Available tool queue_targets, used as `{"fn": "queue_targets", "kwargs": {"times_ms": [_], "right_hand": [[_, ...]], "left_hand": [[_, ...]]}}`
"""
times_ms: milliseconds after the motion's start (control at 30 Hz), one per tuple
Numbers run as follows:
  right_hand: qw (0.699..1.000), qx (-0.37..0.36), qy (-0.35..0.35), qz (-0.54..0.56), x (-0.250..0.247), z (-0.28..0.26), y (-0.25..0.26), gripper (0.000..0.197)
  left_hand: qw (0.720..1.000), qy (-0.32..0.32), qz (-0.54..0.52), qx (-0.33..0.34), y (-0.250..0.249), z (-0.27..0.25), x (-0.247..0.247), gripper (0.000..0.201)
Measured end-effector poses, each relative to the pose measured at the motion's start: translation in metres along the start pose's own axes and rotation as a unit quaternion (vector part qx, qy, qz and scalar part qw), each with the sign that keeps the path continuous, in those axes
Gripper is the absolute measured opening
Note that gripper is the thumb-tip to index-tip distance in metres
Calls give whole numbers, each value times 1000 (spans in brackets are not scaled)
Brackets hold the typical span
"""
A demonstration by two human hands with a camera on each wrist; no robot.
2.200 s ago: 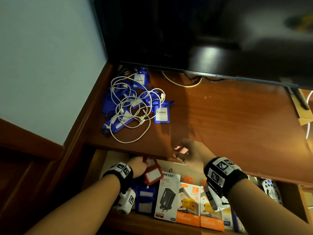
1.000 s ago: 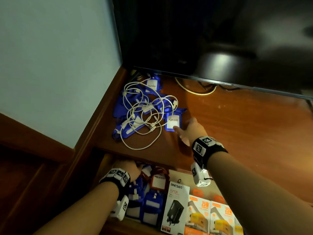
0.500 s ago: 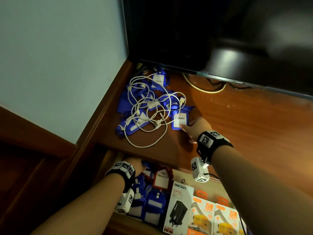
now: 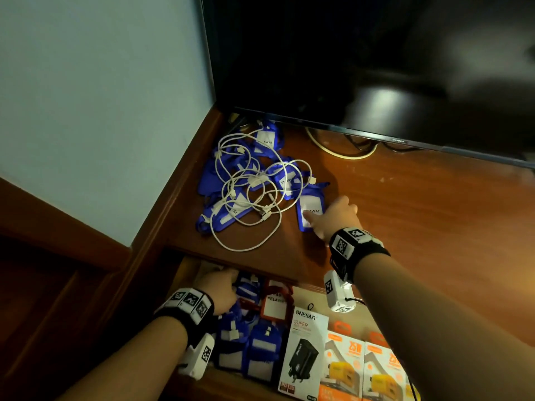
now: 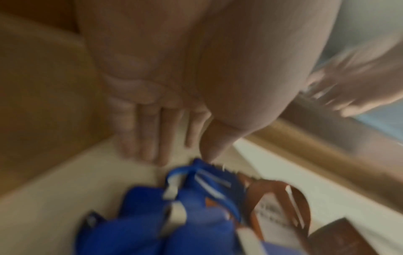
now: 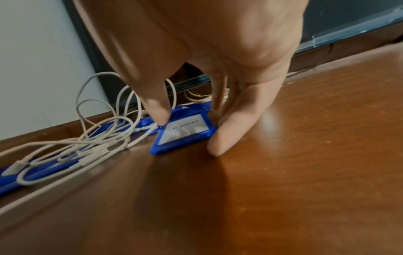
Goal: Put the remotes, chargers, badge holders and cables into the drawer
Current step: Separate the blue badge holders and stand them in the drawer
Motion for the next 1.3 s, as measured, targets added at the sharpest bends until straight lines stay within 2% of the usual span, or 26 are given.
{"fn": "queue_targets", "kwargs": {"times_ms": [133, 233, 300, 400, 467, 600, 700, 800, 867, 933, 1033, 1133, 1233, 1300], "right_hand": [[1000, -1, 3, -22, 8, 1, 3, 92], [999, 45, 19, 11, 15, 3, -2, 102], [998, 47, 28, 7, 18, 4, -11, 91], [998, 51, 37, 12, 16, 0, -28, 78], [997, 61, 34, 44, 7, -12, -36, 78], [997, 32, 14, 74, -7, -39, -58, 56], [994, -8, -2, 108, -15, -60, -75, 42], [981, -39, -18, 190, -25, -88, -90, 36], [967, -72, -23, 245, -29, -109, -97, 32], [947, -118, -19, 298, -33, -133, -99, 26], [918, -181, -1, 353, -45, -167, -88, 24], [887, -238, 28, 395, -64, -197, -70, 21], [865, -292, 52, 404, -84, -220, -56, 22], [852, -321, 54, 410, -99, -232, -50, 24]], "left_hand": [[996, 36, -27, -79, 20, -18, 0, 48], [991, 57, -88, -83, 18, -33, 6, 42], [981, 39, -165, -90, 13, -40, 11, 40], [973, 9, -216, -85, 11, -43, 15, 39], [965, 4, -250, -82, 8, -46, 15, 36], [951, 15, -299, -76, 12, -52, 11, 32], [953, 25, -298, -58, 12, -62, 1, 18], [964, -11, -262, -40, -2, -88, -22, 14], [969, -44, -243, 5, -12, -105, -40, 17], [963, -73, -245, 82, -28, -126, -61, 21], [919, -81, -330, 200, -65, -160, -92, 15], [875, -86, -391, 271, -99, -179, -121, 30], [828, -50, -456, 321, -121, -184, -147, 50], [778, 4, -514, 362, -136, -192, -161, 56]]}}
Point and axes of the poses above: each hand's wrist, its own z-axis towards the middle knuckle, its own x-axis out of the palm, y = z × x, the point moved 1 cm from there along z, towards the middle knuckle, and after that the axes turned 4 degrees about -z, right-handed, at the moved point
